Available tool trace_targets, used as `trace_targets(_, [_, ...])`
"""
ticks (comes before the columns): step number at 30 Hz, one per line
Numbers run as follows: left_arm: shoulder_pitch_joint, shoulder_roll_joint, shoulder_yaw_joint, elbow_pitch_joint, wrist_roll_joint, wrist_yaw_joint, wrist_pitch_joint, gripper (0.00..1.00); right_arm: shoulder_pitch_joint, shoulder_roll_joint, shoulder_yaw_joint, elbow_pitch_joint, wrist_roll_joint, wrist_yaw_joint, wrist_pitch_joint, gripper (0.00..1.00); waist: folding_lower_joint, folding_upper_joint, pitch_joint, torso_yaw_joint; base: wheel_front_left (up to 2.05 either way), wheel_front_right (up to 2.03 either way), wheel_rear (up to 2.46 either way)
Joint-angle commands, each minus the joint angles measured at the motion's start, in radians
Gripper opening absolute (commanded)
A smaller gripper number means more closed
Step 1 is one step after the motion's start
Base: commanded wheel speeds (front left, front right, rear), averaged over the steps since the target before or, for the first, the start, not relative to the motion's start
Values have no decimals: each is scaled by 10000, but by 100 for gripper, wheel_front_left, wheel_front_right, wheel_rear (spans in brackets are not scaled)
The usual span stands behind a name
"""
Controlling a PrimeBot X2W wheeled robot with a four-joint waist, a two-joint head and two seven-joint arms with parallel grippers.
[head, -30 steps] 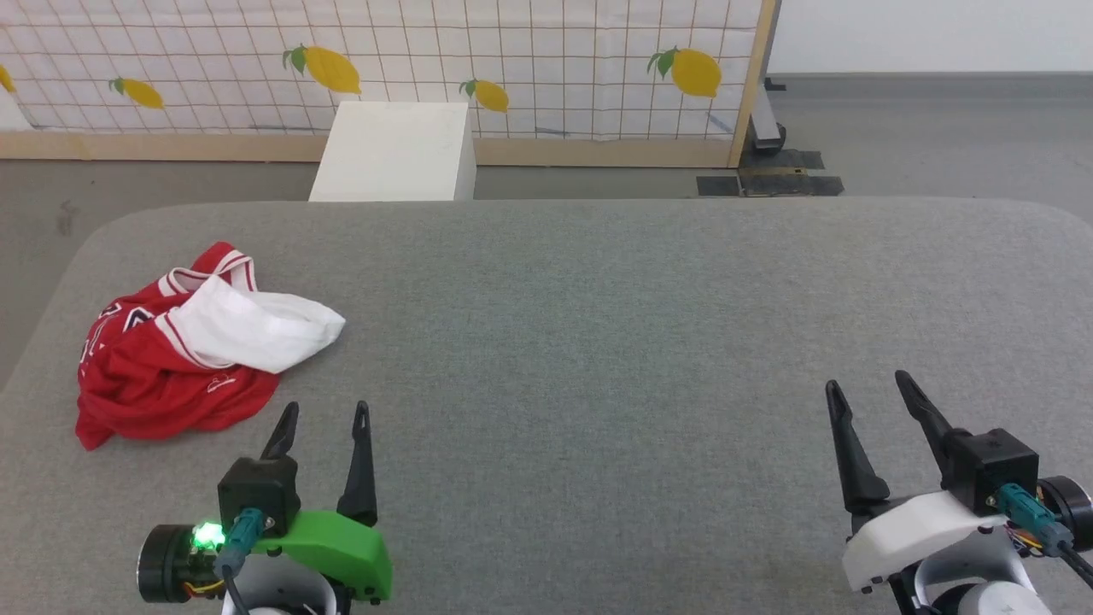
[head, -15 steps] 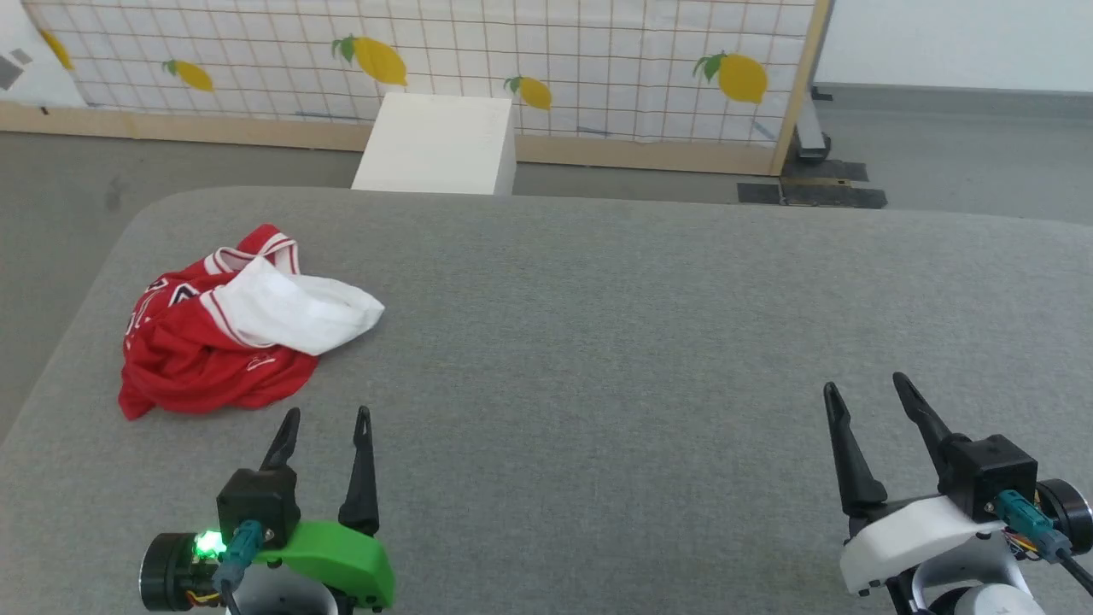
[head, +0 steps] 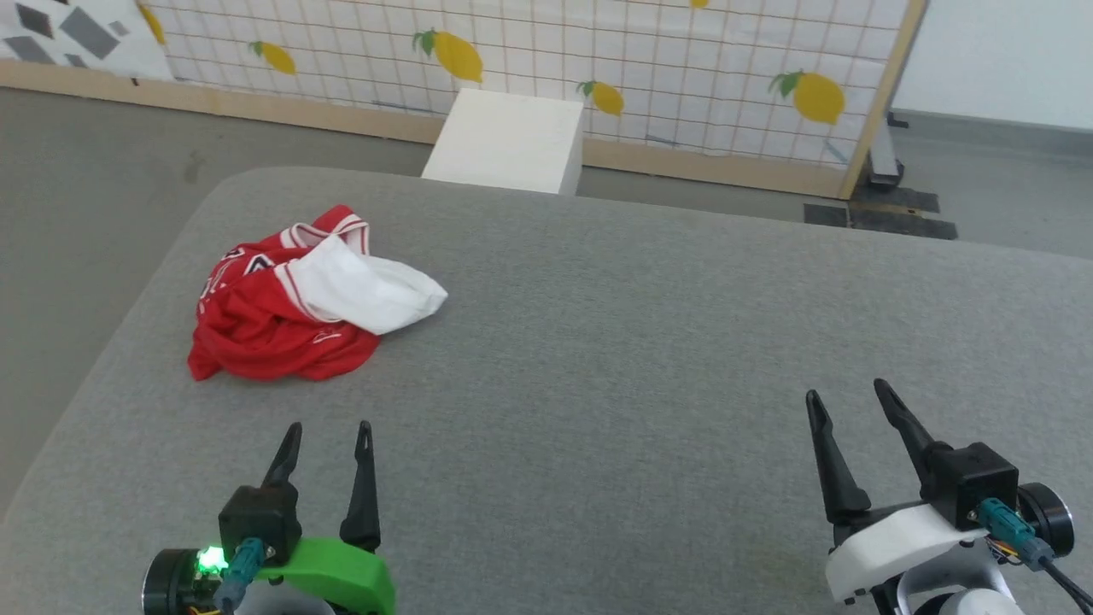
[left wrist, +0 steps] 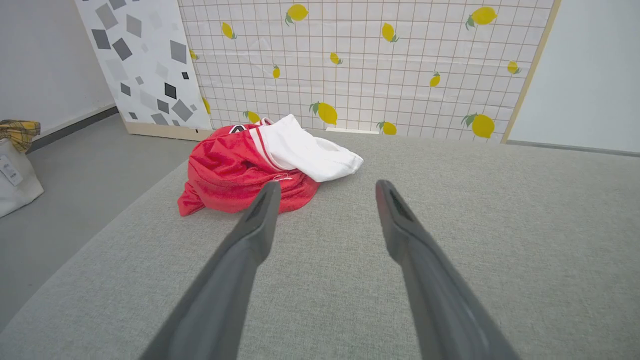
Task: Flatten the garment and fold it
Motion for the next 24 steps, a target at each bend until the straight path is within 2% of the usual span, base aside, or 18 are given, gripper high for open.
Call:
trace_targets(1, [126, -26, -4, 40, -96, -24, -115, 100, 121, 9, 52, 54, 61, -8, -123, 100, 0, 0, -52, 298, 0, 0, 0])
trace_targets(24, [532, -37, 93, 260, -277, -139, -629, 100, 64, 13, 773, 676, 334, -11, -640, 100, 0, 0, -239, 1763, 0, 0, 0])
